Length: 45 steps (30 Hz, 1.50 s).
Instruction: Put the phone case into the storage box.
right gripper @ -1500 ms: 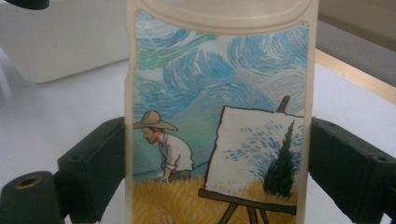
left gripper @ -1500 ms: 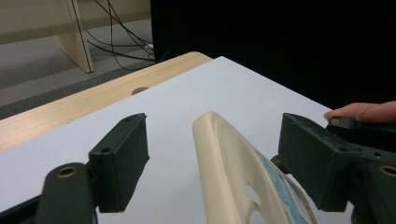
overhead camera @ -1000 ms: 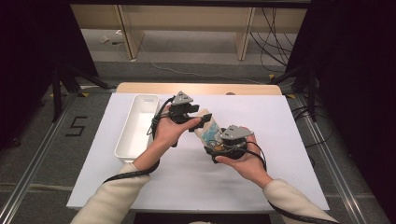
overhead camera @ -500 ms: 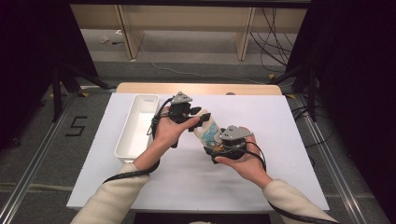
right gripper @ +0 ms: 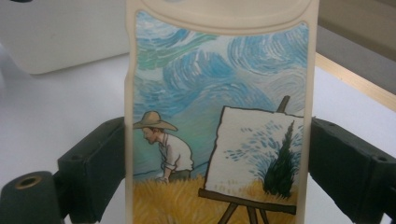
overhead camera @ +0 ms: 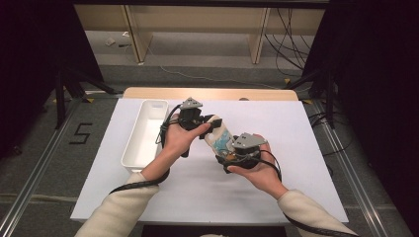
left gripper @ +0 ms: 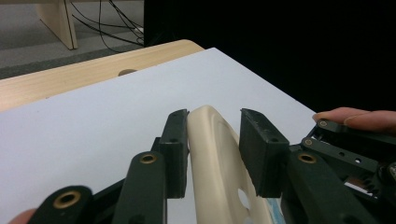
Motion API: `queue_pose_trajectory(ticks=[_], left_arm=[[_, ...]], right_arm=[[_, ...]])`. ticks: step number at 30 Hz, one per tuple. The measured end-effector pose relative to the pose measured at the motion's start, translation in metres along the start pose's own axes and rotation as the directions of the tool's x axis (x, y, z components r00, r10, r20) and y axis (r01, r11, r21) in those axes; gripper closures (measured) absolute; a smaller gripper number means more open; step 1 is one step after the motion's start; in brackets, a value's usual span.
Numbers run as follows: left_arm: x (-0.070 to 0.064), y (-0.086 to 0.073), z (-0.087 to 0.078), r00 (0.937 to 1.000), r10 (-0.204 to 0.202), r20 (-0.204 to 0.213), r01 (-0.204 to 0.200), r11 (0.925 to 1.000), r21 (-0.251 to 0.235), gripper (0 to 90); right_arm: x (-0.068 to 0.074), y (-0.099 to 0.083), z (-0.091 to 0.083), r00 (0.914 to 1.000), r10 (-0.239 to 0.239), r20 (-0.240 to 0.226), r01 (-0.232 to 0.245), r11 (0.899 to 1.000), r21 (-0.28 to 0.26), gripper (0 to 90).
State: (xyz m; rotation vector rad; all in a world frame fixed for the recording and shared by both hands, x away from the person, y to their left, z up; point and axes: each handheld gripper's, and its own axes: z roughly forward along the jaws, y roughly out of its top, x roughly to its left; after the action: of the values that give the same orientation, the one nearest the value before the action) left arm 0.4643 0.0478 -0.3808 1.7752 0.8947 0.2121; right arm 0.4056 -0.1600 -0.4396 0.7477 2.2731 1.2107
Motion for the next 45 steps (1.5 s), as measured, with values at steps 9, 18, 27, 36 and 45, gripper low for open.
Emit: queue_pose_trajectory(ticks=[9,18,27,36,45], left_arm=[[-0.002,-0.001,-0.001,0.9981,-0.018,0.059,0.018,0.9998,0.007,73.5],[-0.013,0.002,-0.004,0.9949,-0.010,0.100,0.010,0.9999,-0.006,79.2],[-0.013,0.003,-0.006,0.9932,0.053,0.103,-0.054,0.9986,0.001,79.3],[-0.012,0.004,-0.008,0.9810,0.118,0.154,-0.121,0.9926,0.007,79.2],[-0.011,0.005,-0.013,0.9606,0.182,0.210,-0.190,0.9817,0.017,79.1]], right_arm=[[0.002,-0.003,0.004,0.9999,-0.009,-0.006,0.009,0.999,0.037,10.8],[0.004,-0.003,0.005,0.9997,-0.026,0.000,0.026,0.999,0.039,10.1],[-0.002,-0.004,0.005,0.9984,0.007,-0.055,-0.006,1.000,0.020,6.0],[-0.010,-0.005,-0.003,0.9945,0.004,-0.104,-0.004,1.000,0.007,5.3],[-0.018,-0.009,-0.010,0.9899,-0.001,-0.142,0.001,1.000,0.003,7.7]])
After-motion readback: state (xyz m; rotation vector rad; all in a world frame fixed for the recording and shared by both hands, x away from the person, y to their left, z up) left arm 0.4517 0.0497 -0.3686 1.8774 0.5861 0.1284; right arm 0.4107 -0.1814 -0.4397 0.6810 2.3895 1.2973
